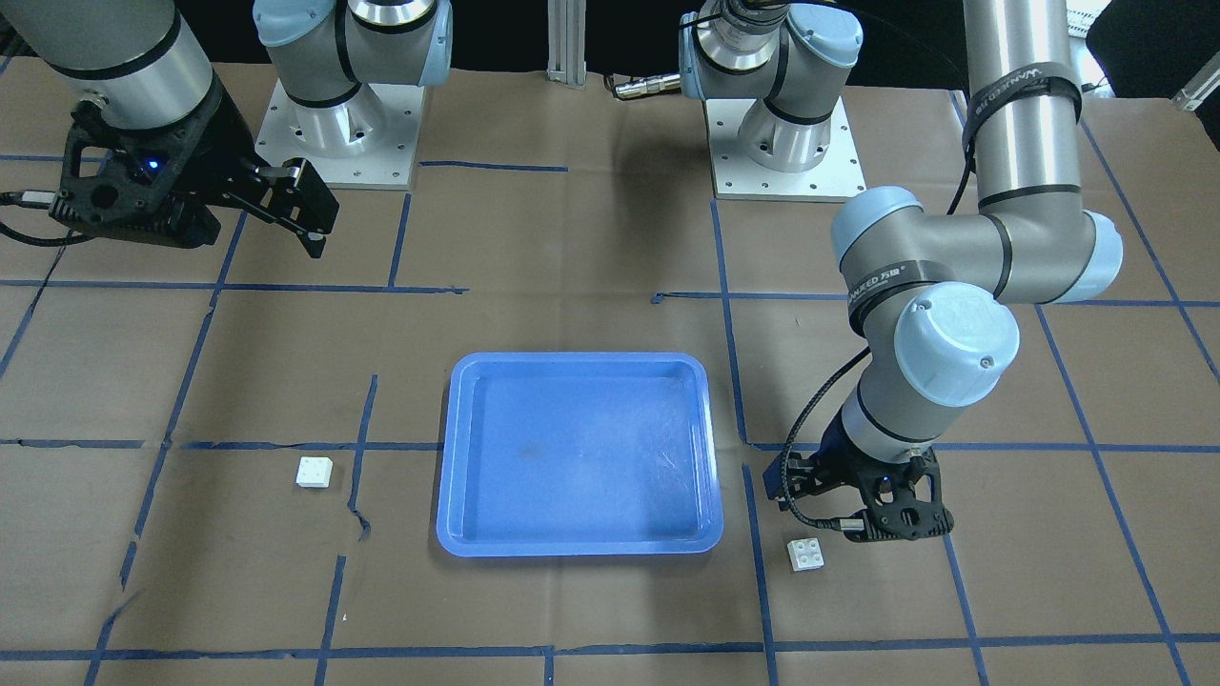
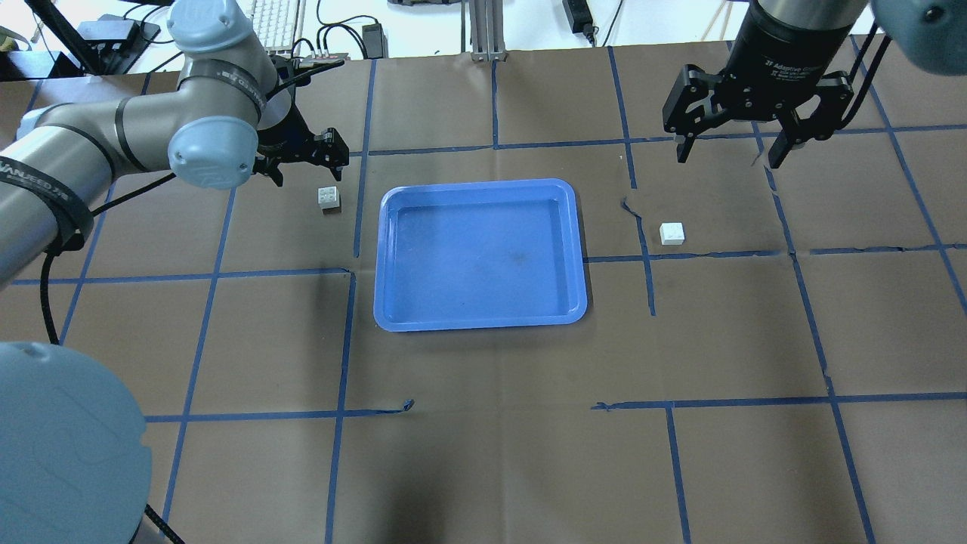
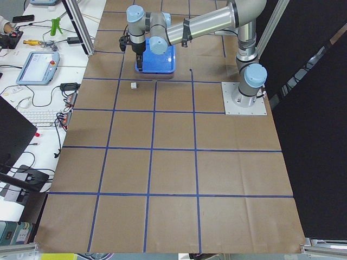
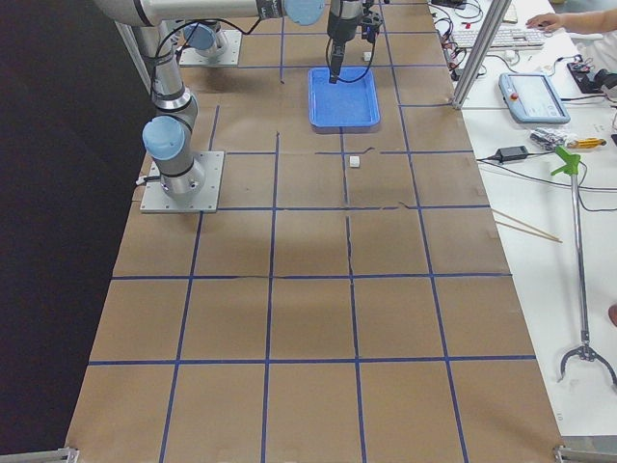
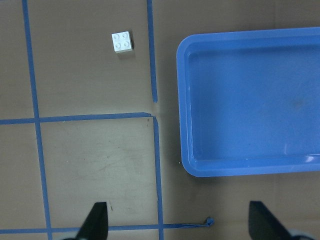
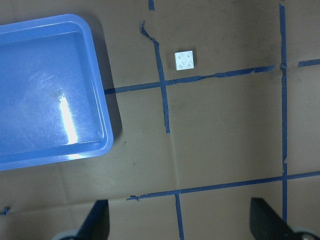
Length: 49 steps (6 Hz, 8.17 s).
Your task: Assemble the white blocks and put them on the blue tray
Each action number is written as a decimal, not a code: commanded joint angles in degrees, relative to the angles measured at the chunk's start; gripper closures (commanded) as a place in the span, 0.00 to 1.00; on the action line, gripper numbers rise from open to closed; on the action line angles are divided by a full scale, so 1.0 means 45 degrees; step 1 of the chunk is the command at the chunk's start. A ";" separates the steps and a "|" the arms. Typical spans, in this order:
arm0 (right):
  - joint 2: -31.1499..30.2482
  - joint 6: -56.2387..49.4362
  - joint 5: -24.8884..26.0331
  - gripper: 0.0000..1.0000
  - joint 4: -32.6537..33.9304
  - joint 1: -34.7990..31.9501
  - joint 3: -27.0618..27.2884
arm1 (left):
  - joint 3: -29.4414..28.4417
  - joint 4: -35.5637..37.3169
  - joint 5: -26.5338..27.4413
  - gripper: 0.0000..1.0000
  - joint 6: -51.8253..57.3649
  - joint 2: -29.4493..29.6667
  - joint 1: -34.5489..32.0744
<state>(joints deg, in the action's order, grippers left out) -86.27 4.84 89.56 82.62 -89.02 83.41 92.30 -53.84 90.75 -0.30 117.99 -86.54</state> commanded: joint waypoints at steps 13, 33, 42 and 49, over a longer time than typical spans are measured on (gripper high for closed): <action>0.1452 -2.3788 -0.3937 0.00 0.6915 0.3139 0.5439 | 0.0366 -0.1650 0.0144 0.93 0.5689 -0.0636 -0.4277; 0.4662 -2.4963 -0.6132 0.77 1.1213 0.3748 0.5472 | -0.0679 -0.4458 -0.0694 0.04 1.6454 -0.2245 -0.4949; 0.4850 -1.8696 -0.6387 0.74 1.3649 -0.1875 0.5371 | -0.1430 -0.8349 -0.0304 0.01 0.3247 -0.6237 -0.0987; 0.5908 -1.8654 -0.6290 0.73 1.4335 -0.2538 0.5391 | -0.1411 -0.7156 -0.0246 0.01 0.1630 -0.6298 -0.0692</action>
<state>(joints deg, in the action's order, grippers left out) -59.76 -79.16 60.97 147.06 -99.60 107.64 85.96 -85.90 89.47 7.03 89.93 -90.04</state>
